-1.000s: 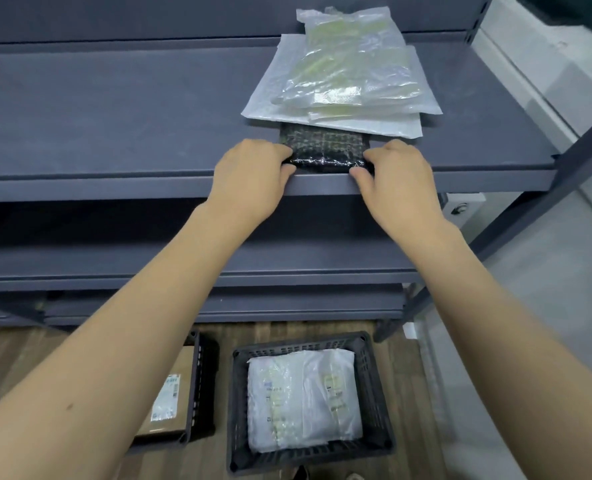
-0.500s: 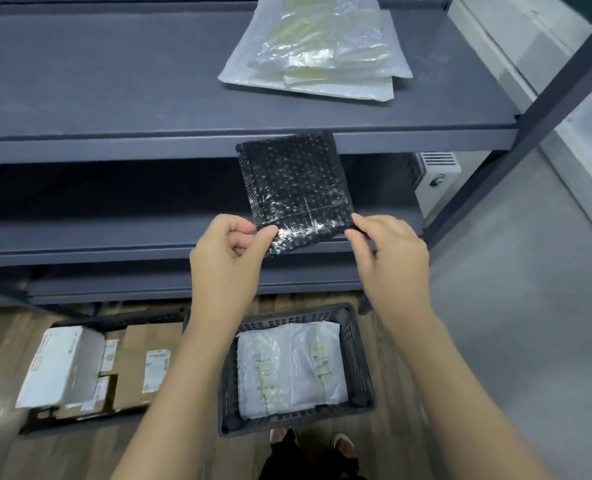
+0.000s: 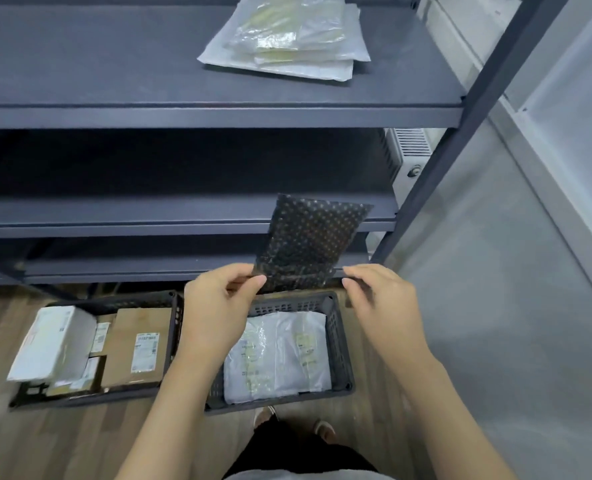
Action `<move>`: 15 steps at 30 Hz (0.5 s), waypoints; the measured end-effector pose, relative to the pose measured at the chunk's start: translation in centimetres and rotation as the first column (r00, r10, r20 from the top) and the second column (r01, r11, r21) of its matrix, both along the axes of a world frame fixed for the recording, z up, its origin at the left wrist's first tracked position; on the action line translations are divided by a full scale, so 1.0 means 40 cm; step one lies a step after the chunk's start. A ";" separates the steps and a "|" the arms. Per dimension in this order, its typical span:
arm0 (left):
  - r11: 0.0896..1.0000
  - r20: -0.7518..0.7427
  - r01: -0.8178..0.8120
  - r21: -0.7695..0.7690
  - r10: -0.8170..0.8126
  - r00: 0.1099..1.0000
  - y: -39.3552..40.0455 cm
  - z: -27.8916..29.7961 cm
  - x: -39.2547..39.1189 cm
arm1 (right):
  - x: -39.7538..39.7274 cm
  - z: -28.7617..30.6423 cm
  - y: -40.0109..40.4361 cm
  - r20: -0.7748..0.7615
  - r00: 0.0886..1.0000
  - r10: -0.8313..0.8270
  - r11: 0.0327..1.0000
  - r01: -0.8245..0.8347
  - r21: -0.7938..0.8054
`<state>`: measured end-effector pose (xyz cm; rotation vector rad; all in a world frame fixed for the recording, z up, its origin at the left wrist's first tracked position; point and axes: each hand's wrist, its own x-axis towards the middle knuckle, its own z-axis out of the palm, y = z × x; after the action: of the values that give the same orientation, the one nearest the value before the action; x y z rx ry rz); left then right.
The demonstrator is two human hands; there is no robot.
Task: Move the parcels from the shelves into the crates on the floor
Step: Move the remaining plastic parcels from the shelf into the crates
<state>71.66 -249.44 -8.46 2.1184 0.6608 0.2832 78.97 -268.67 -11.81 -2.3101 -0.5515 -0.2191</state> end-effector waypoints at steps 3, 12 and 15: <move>0.968 0.113 0.017 0.251 -0.047 0.992 -0.033 0.025 -0.018 | 0.007 0.039 -0.049 -0.142 0.986 -0.087 0.985 0.107 0.136; 0.756 0.248 -0.052 0.653 -0.149 0.957 -0.087 0.046 -0.069 | 0.003 0.131 -0.135 -0.068 0.991 0.112 0.973 -0.096 0.207; 0.675 0.287 -0.108 0.730 -0.160 0.945 -0.118 0.069 -0.090 | -0.009 0.150 -0.138 0.104 0.963 0.249 0.959 -0.260 0.113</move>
<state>68.06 -254.16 -5.68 2.7490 0.3212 1.0210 78.61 -274.21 -5.82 -2.0907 -0.8493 -0.2261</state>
